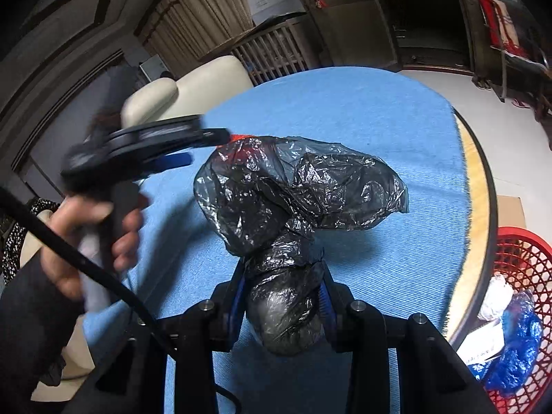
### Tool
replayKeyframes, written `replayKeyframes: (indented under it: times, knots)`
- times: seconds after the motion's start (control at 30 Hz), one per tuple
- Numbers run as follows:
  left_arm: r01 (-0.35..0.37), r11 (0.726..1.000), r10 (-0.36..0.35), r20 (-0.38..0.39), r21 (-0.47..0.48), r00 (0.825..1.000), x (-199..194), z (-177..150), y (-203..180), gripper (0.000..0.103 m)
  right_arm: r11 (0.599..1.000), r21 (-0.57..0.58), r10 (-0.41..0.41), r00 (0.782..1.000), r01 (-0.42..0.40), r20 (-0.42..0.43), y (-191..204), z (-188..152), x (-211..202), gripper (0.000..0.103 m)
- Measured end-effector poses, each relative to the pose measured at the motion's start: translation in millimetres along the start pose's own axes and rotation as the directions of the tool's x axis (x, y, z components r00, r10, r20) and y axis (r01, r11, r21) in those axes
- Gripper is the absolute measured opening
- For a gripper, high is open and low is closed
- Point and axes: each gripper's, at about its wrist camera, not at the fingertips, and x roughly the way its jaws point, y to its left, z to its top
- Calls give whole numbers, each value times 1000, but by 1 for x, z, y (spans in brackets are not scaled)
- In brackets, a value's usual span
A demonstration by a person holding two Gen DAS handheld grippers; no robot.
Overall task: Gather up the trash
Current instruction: 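Grasp the black bag with the right tool while the left grasps the red bag, then hold the red bag in the left tool while the right holds the black bag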
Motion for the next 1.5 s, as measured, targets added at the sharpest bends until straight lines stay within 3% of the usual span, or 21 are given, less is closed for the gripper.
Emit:
replayKeyframes:
  times: [0.17,0.23,0.3,0.43,0.73,0.97,1.37,1.5]
  knots:
    - [-16,999,14,-56,-29,998,28,11,6,83,1000,-6,0,1000,0,1,-2,3,4,39]
    - [7,999,-11,-82,-47,997,31,11,13,62,1000,-14,4,1000,-4,-1,-1,4,7,39]
    - [16,999,-18,-77,-30,997,23,9,16,56,1000,-16,10,1000,-10,-3,-3,3,10,39]
    - [-15,1000,14,-26,-16,1000,-16,-9,31,56,1000,-22,11,1000,-11,-6,-4,4,12,39]
    - [-8,989,22,92,-148,995,-118,-98,97,56,996,-84,32,999,-32,4,15,8,12,39]
    - [-47,981,70,117,-189,991,-151,-145,121,56,989,-146,35,999,-35,2,30,1,9,39]
    - [-15,973,53,160,-230,986,-164,-152,123,56,983,-180,41,999,-38,11,34,-1,1,39]
    - [-5,980,41,178,-197,983,-170,-150,110,56,983,-180,50,999,-46,19,29,-2,-3,39]
